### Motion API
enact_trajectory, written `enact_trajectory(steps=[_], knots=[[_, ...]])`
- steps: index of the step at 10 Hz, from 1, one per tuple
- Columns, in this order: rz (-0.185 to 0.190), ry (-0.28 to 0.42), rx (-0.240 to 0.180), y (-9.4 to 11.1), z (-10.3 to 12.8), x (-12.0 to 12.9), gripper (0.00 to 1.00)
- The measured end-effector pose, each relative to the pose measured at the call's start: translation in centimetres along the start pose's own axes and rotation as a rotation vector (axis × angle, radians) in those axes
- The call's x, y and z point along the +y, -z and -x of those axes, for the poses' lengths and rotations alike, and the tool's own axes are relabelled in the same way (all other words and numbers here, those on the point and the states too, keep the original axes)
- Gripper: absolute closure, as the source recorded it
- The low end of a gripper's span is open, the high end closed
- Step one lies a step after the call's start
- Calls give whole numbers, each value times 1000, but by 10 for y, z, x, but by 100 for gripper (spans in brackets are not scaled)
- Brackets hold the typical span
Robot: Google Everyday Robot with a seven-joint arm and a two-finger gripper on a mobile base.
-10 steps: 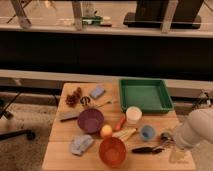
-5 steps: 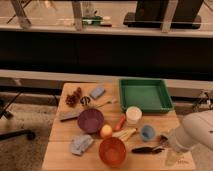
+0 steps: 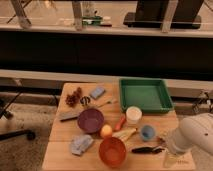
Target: Wipe red bowl with brush
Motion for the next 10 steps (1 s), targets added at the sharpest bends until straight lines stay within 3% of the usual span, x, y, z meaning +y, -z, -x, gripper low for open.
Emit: enact_trajectory(steps=[10], knots=[[8,29,-14,-18,7,7,20]])
